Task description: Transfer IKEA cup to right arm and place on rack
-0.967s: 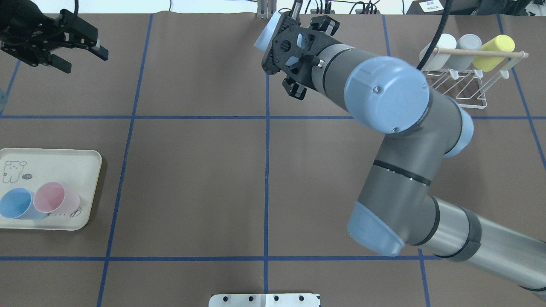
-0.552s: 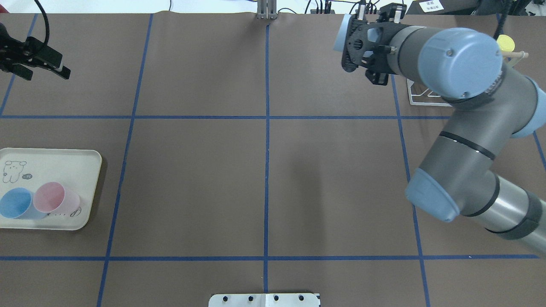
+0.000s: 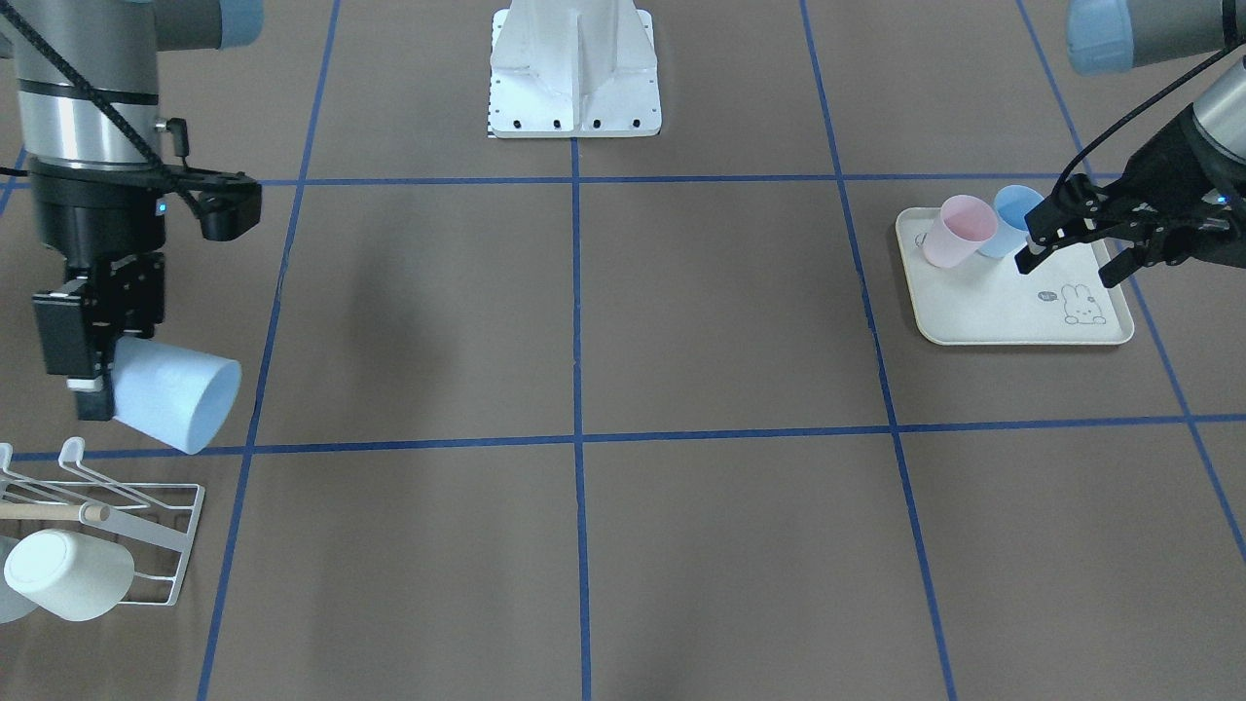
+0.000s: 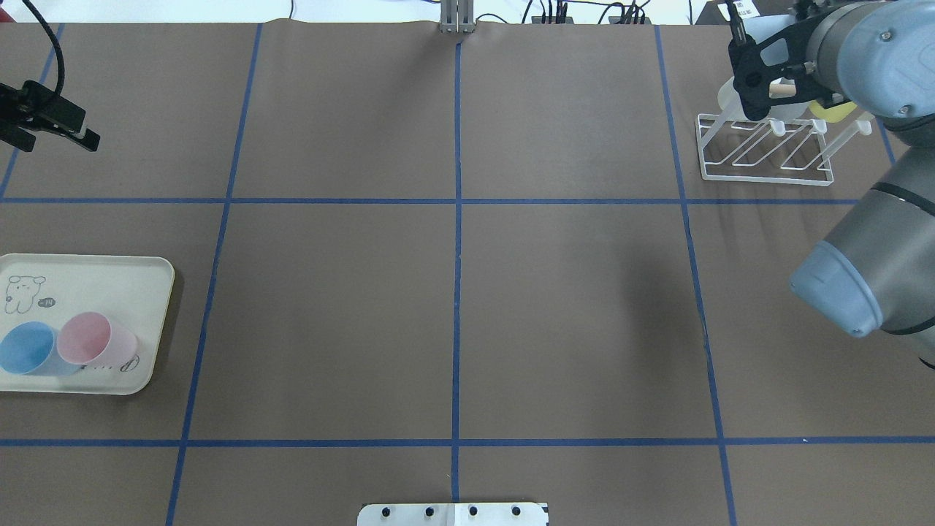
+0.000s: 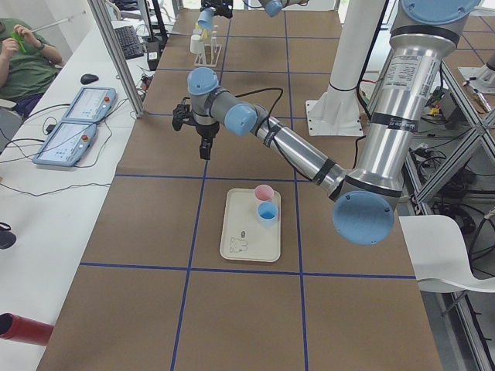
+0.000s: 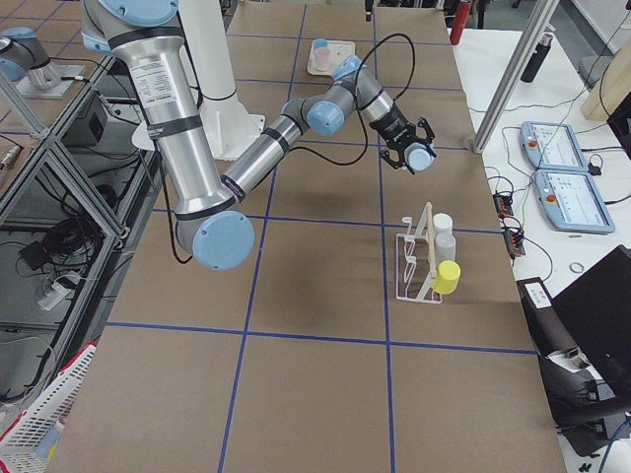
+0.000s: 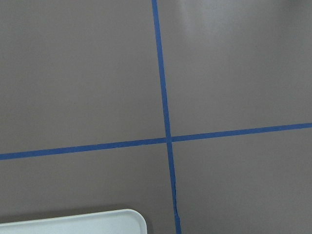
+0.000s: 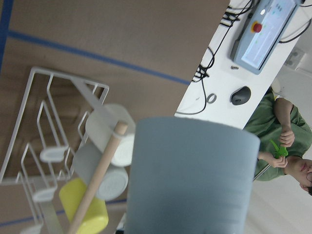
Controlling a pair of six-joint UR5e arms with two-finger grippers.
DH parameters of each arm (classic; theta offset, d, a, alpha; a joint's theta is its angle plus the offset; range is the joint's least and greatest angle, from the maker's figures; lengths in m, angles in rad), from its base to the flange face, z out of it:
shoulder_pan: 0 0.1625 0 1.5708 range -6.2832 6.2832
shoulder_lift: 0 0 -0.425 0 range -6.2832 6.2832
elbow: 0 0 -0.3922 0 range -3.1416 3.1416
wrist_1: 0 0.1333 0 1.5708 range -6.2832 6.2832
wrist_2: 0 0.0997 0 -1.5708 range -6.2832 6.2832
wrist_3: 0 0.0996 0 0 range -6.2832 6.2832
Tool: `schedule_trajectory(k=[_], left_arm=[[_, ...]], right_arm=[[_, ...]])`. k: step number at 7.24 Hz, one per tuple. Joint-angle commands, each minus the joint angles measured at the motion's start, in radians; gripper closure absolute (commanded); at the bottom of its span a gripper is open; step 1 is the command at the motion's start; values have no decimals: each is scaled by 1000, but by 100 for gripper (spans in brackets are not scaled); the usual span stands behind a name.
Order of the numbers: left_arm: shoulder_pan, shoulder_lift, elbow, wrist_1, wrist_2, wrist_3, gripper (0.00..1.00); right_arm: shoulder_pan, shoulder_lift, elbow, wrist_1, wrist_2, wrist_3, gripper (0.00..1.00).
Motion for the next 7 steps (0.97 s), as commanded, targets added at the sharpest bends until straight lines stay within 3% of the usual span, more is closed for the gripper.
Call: schedule_trajectory(k=[1,2,3,4,5,7], left_arm=[[0,14,-2,-4,-3,0,0],[0,14,-2,-3,-3,0,0],[0,16,-2,-3,-3,0,0],[0,34,-4,-12,-4,0,0],[0,36,-4,-12,-4,0,0],[0,37,-4,-12,-4,0,0]], right_arm=[[3,-64,-8,-73,-166,-266,59],[-20,-68,-23,-73,-231,-340,59],[-67,-68,-25,-78,-325,-418,52],[-95,-60,-48,-99,-341,-434,43],[-132,-56,-65,-116,-398,-434,45],[-155,-46,-94,-146,-429,-434,46]])
